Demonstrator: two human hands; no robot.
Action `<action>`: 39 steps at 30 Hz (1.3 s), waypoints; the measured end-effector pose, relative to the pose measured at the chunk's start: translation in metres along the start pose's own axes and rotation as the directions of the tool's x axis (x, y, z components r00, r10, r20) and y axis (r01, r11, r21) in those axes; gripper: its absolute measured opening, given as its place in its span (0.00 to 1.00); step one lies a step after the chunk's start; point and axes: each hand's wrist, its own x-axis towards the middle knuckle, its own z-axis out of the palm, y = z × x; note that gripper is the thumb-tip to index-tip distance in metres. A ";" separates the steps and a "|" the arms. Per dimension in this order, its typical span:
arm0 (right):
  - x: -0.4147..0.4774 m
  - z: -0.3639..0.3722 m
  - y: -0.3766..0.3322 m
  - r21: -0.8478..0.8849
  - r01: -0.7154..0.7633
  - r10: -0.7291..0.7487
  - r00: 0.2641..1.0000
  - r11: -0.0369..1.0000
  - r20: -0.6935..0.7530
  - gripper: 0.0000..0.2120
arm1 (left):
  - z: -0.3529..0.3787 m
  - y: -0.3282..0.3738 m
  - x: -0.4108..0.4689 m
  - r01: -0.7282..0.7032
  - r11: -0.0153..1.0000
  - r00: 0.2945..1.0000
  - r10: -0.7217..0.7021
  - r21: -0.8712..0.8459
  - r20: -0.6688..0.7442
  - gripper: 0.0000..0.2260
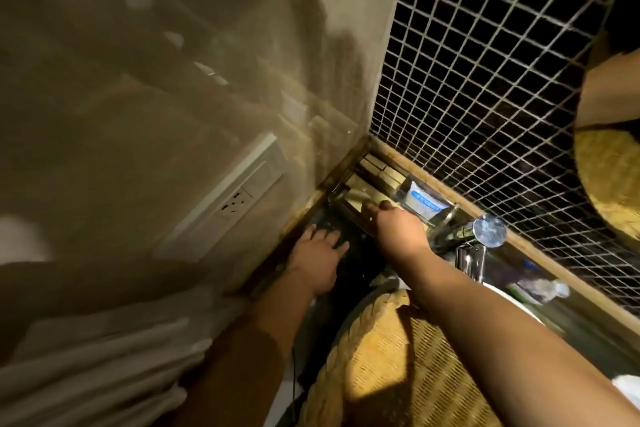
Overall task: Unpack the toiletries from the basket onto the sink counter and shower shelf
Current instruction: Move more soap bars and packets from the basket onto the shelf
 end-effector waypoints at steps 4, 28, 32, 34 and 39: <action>0.009 0.005 0.003 -0.019 -0.029 0.029 1.000 0.999 -0.009 0.20 | 0.004 0.007 0.006 0.017 0.998 1.000 -0.017 -0.058 -0.005 0.32; 0.010 0.014 -0.009 0.042 -0.022 0.010 0.964 0.999 0.267 0.35 | -0.008 -0.004 -0.004 0.079 0.996 0.995 -0.081 -0.030 -0.062 0.39; -0.008 0.007 0.001 0.015 -0.041 0.034 0.948 0.999 0.316 0.36 | -0.037 -0.007 0.005 0.074 0.993 0.983 -0.088 -0.091 -0.161 0.37; -0.020 0.010 0.004 0.011 -0.121 0.111 0.936 0.993 0.333 0.32 | -0.047 -0.003 0.009 0.055 0.996 0.983 -0.066 -0.068 -0.171 0.36; -0.031 0.006 0.008 0.204 -0.356 0.303 0.919 0.912 0.252 0.05 | -0.051 0.019 0.023 0.008 1.000 0.995 -0.009 -0.010 -0.096 0.37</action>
